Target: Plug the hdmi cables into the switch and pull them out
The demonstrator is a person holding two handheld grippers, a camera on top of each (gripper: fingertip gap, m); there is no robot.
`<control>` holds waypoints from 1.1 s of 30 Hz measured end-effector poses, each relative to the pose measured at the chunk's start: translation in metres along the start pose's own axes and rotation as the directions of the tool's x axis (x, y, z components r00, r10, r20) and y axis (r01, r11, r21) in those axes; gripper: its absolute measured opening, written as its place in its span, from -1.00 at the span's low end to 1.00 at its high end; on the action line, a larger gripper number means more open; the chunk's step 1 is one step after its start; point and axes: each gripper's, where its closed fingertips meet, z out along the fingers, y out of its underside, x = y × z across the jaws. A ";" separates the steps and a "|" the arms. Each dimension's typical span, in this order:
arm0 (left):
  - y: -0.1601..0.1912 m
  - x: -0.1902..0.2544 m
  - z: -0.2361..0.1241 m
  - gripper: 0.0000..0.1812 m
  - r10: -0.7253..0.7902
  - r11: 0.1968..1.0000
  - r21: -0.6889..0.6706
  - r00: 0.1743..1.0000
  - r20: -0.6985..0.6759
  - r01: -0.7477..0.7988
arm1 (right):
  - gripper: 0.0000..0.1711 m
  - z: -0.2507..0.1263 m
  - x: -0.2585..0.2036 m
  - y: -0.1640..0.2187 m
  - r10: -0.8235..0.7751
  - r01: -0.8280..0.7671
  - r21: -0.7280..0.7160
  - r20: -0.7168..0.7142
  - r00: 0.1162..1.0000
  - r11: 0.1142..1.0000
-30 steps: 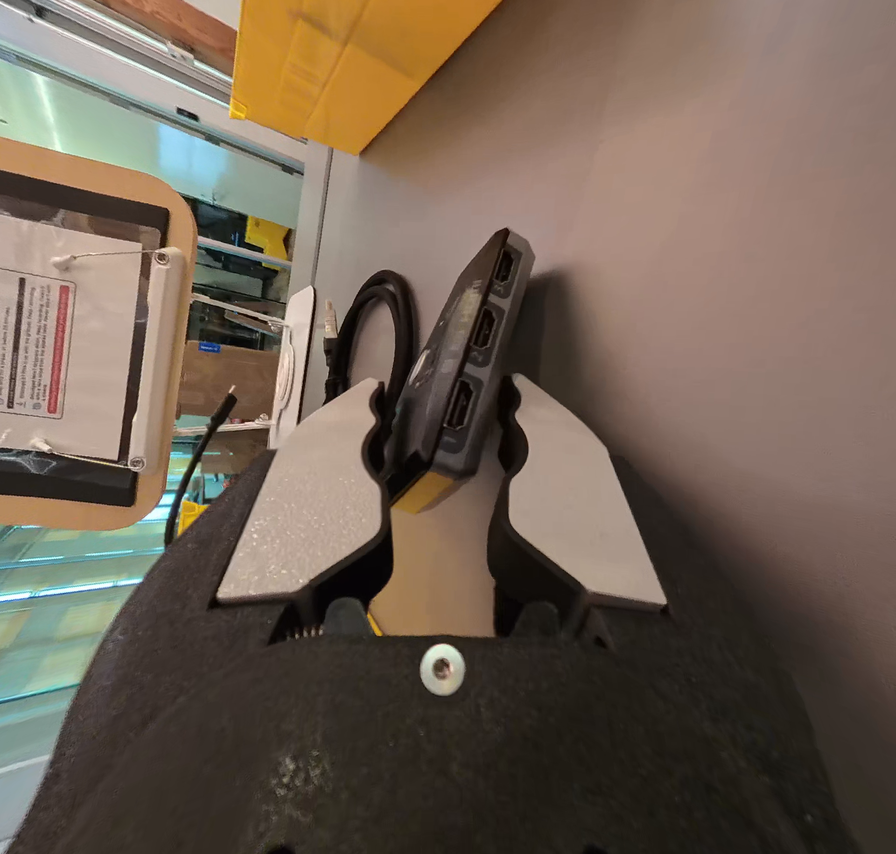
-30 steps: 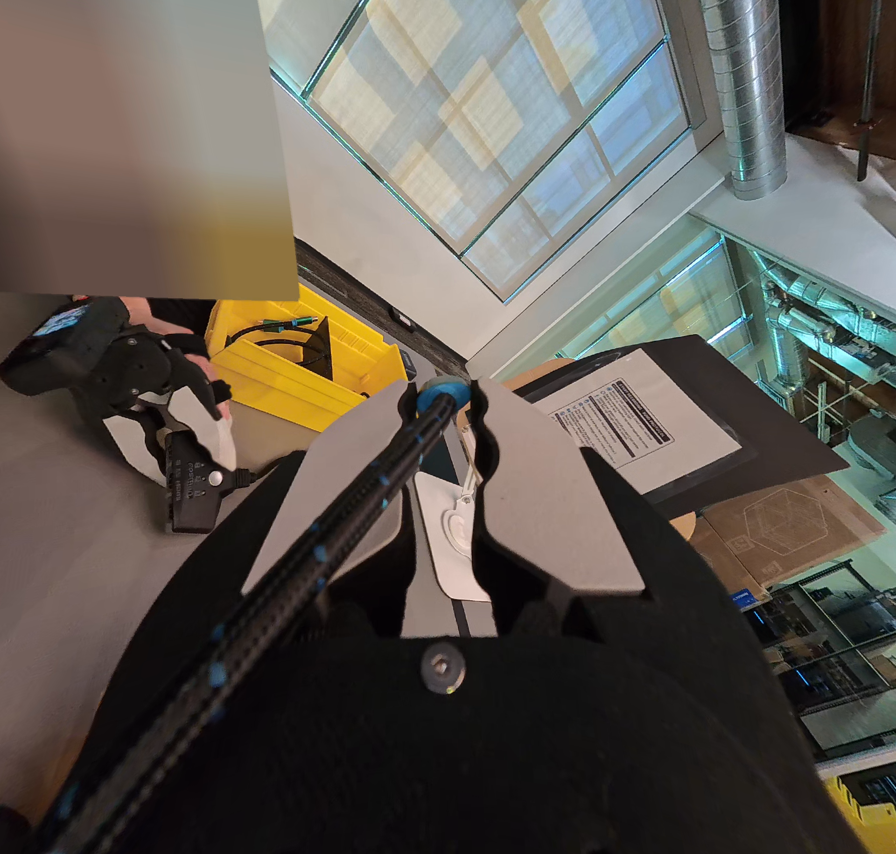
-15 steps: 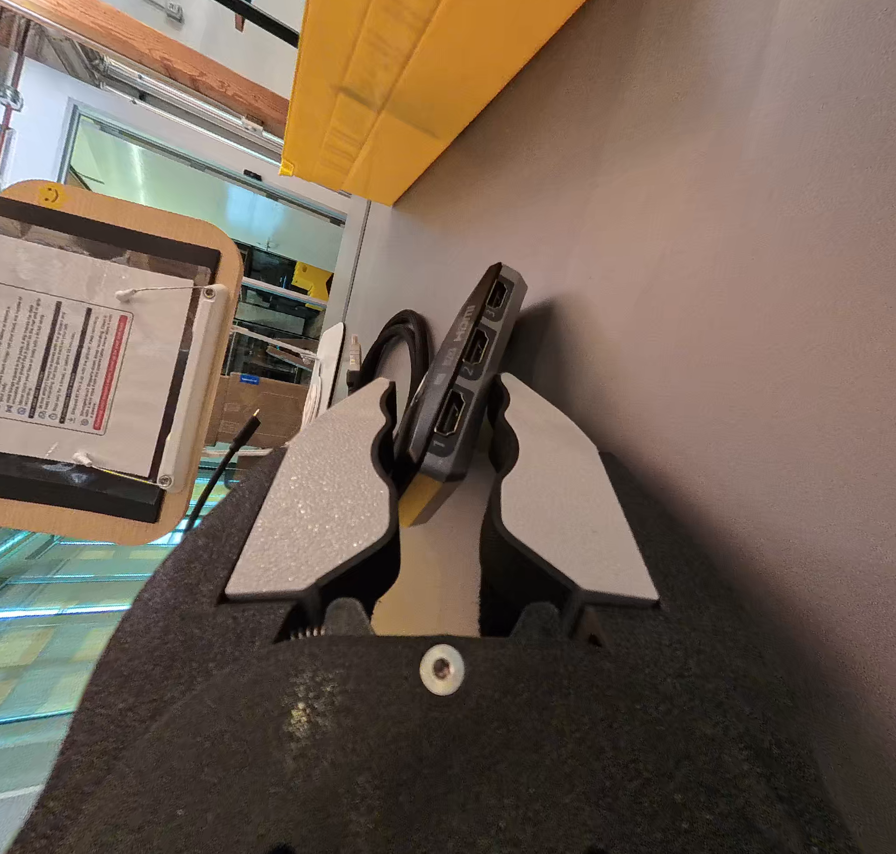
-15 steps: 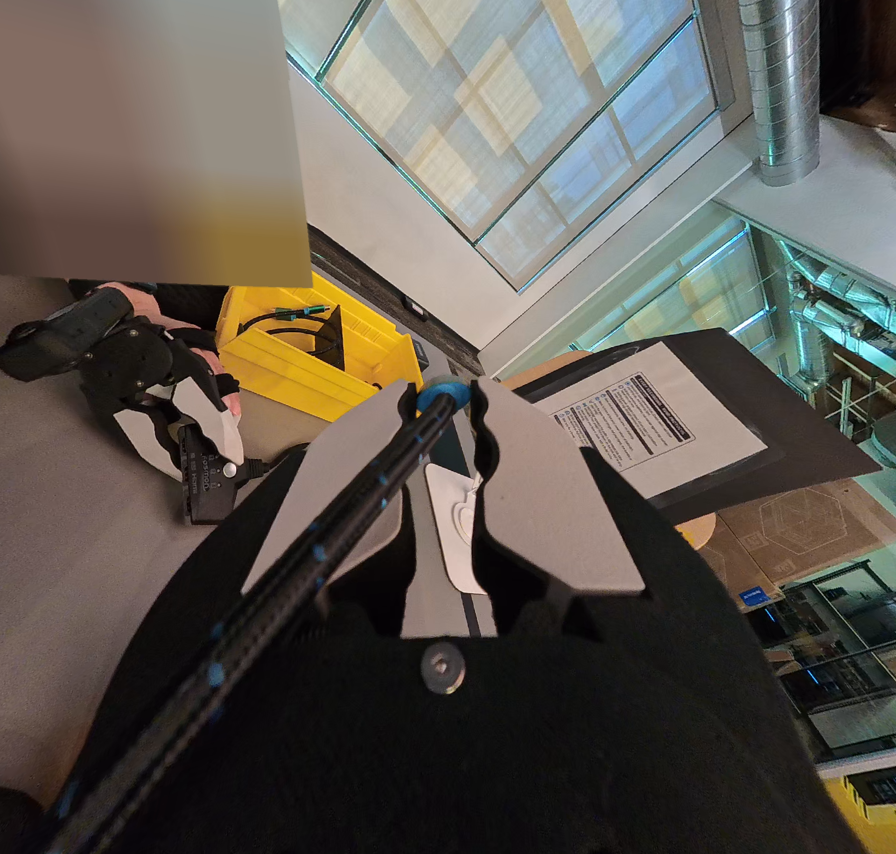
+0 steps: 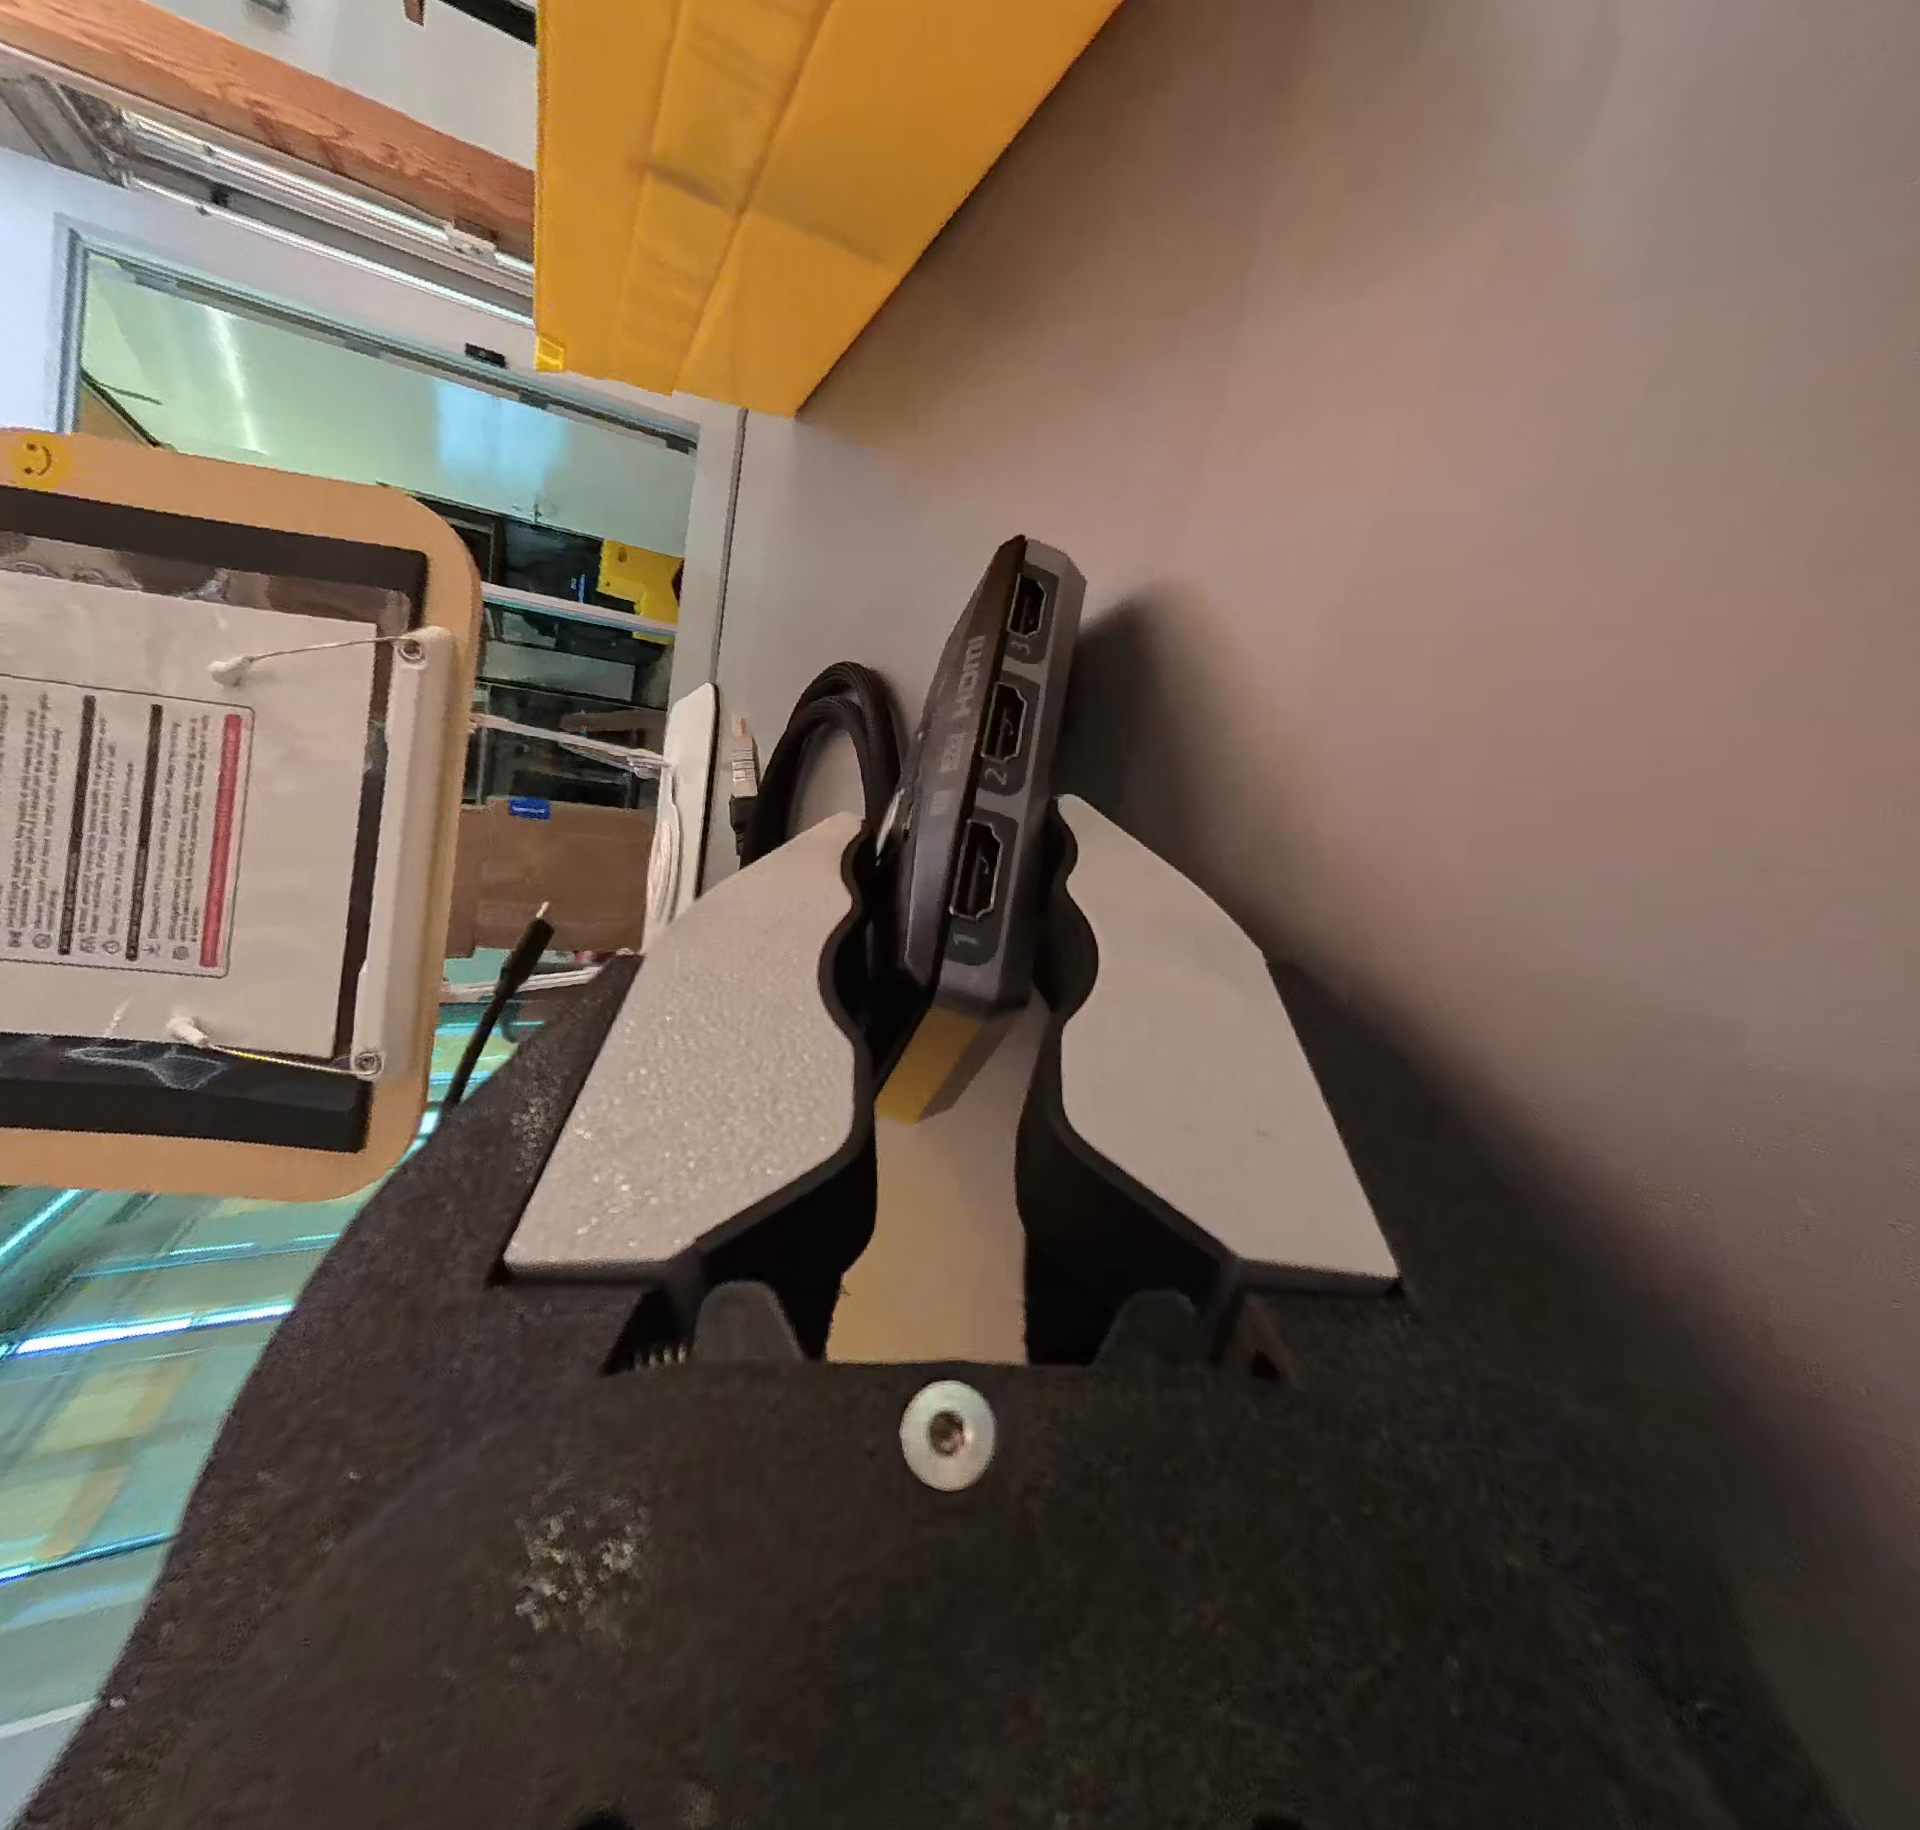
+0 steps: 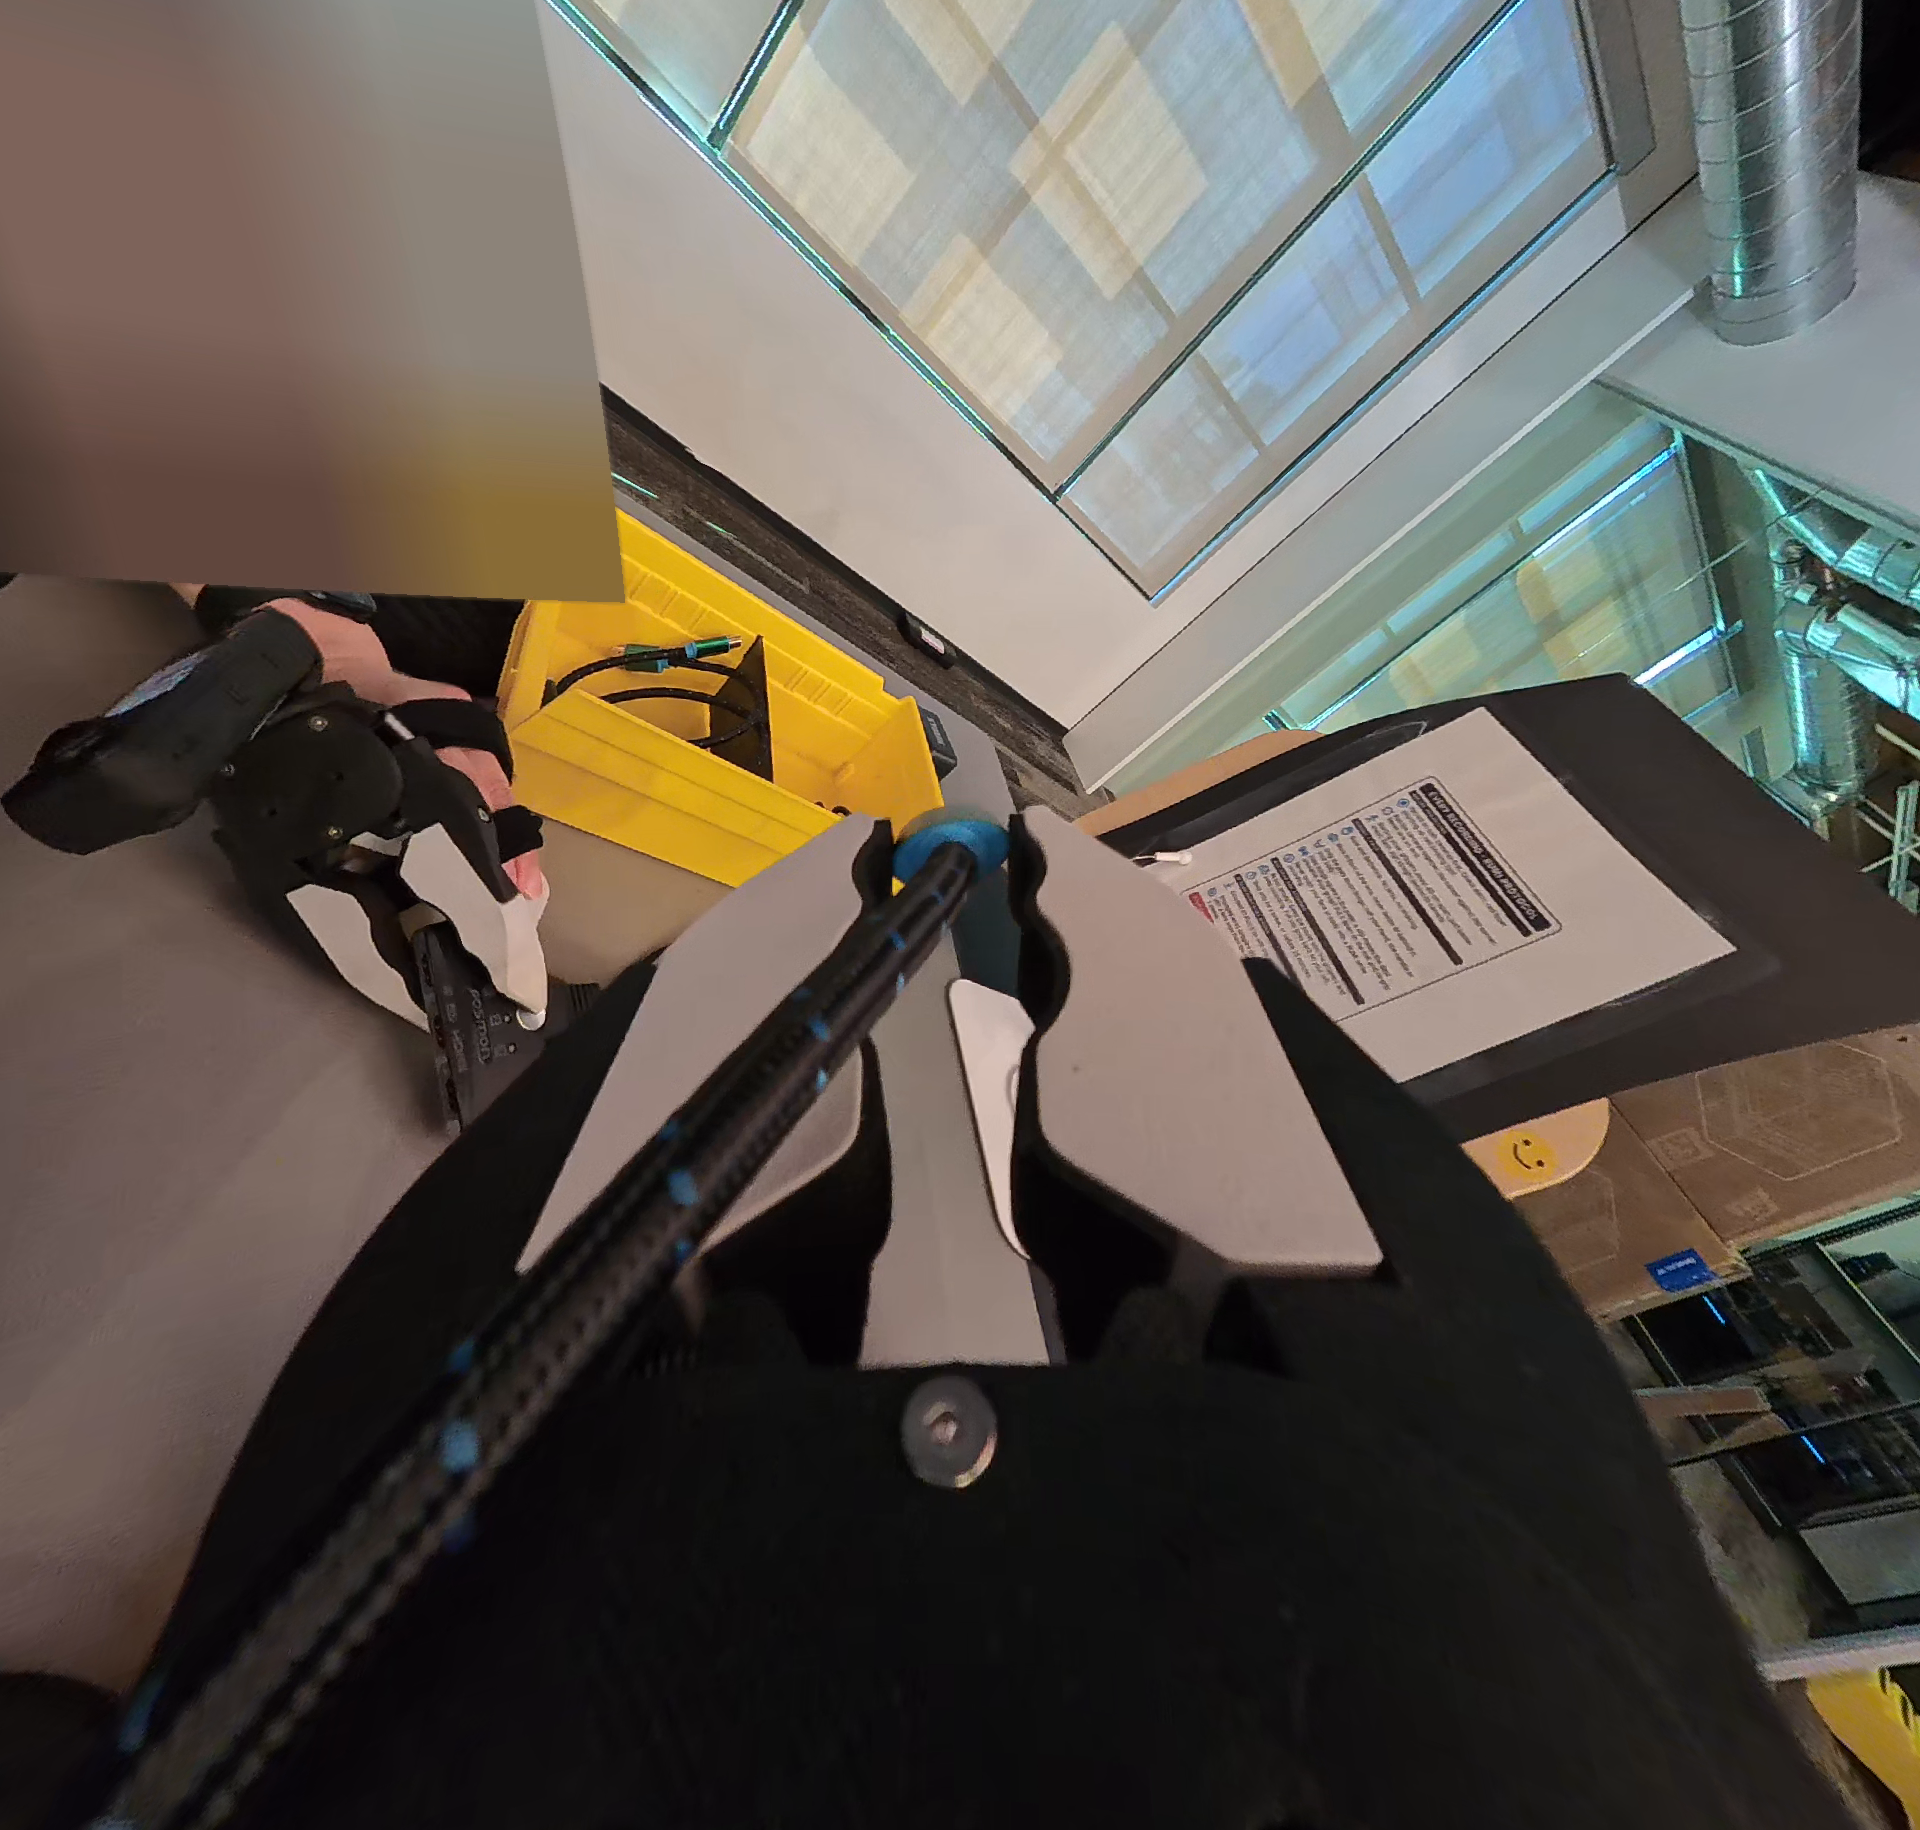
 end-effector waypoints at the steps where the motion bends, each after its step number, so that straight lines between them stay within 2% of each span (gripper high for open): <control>1: -0.002 -0.001 0.000 -0.70 0.002 1.000 0.000 1.000 -0.008 -0.002 | -0.74 0.001 0.000 0.001 0.002 -0.002 0.001 0.003 1.000 1.000; 9: -0.023 -0.010 0.003 -0.75 0.099 0.995 0.032 0.995 -0.005 -0.099 | -0.74 0.000 0.000 0.003 0.014 -0.014 0.004 0.009 1.000 1.000; 13: -0.024 -0.017 0.008 -0.76 0.095 0.995 0.018 0.995 -0.007 -0.095 | -0.74 -0.002 0.000 0.000 0.014 -0.014 0.019 0.012 1.000 1.000; 19: -0.035 -0.067 0.008 -0.77 -0.077 0.996 0.043 0.995 0.062 0.074 | -0.74 0.002 0.001 0.001 0.053 -0.054 0.021 0.014 0.998 0.998; 22: -0.038 -0.101 0.008 -0.77 -0.165 0.986 0.064 0.977 0.138 0.157 | -0.75 0.011 0.004 0.001 0.144 -0.144 0.036 0.016 0.989 0.989; 27: -0.031 -0.152 0.010 -0.77 -0.292 0.956 0.094 0.909 0.298 0.276 | -0.74 0.044 0.001 0.010 0.333 -0.333 -0.006 0.021 0.943 0.943; 33: -0.023 -0.182 -0.002 -0.76 -0.330 0.943 0.109 0.840 0.430 0.315 | -0.74 0.092 -0.019 0.041 0.402 -0.401 -0.143 -0.019 0.915 0.905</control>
